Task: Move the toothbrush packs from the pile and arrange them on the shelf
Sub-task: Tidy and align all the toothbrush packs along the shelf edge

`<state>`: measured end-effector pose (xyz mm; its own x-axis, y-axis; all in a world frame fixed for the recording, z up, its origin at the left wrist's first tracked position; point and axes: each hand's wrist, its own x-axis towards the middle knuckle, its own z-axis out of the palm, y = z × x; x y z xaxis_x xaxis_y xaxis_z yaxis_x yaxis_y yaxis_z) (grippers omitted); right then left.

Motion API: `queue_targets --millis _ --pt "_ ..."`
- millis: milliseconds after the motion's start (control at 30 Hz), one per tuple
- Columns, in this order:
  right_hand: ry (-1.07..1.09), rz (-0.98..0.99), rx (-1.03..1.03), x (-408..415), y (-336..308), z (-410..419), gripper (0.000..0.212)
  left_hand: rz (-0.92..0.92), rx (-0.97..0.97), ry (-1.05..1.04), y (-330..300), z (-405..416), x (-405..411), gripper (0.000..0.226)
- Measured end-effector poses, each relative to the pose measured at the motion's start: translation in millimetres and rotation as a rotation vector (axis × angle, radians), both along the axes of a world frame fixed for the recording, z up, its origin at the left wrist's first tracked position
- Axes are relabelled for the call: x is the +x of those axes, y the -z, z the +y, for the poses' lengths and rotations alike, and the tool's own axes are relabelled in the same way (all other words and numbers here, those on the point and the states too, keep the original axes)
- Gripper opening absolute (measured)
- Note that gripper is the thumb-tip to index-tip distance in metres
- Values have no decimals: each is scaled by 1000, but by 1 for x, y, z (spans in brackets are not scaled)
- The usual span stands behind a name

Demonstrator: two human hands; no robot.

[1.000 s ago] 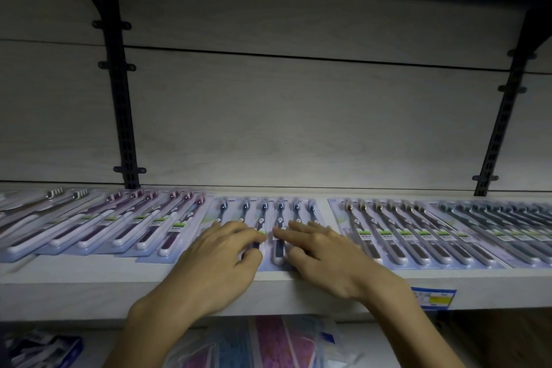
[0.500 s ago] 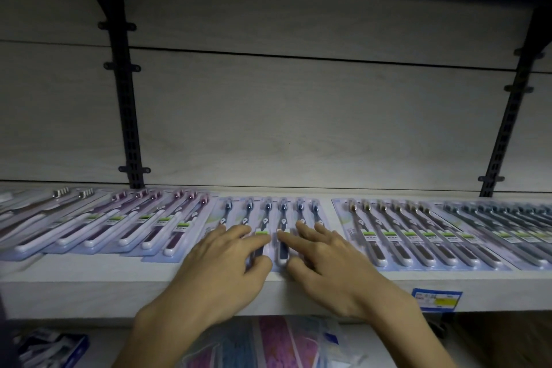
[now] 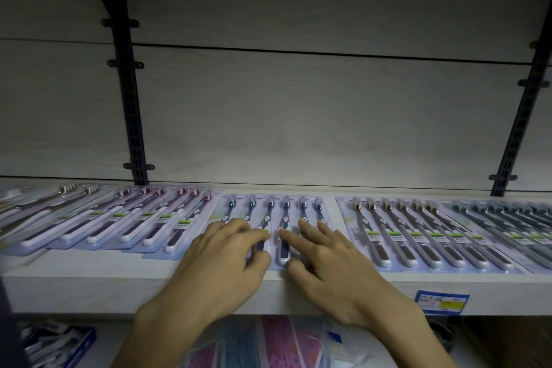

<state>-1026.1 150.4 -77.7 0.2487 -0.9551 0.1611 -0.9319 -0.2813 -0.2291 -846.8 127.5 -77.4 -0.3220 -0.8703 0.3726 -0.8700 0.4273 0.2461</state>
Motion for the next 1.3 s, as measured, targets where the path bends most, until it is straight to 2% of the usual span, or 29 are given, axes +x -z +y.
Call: queue_targets --millis 133,267,367,533,800,900,1033,1300 --pt "-11 10 -20 1 -2 1 54 41 -4 -3 -1 0 0 37" --pt "-22 7 -30 -3 -2 -1 54 28 -21 -23 -1 -2 -1 44" --pt "-32 2 -47 -5 -3 -3 55 57 -57 -54 0 -2 -1 38" --pt "-31 64 -151 -7 -10 -6 63 8 -176 -126 1 1 4 63" --pt "-29 77 -235 20 -14 -5 70 -46 -174 -186 4 5 42 71" --pt "3 79 -279 39 -16 -5 65 -35 -185 -171 2 2 63 68" --pt "39 76 -300 78 -19 -8 47 -21 -169 -160 -1 -4 102 54" --pt "92 65 -314 162 -12 -18 44 13 -165 -168 -1 -20 166 33"
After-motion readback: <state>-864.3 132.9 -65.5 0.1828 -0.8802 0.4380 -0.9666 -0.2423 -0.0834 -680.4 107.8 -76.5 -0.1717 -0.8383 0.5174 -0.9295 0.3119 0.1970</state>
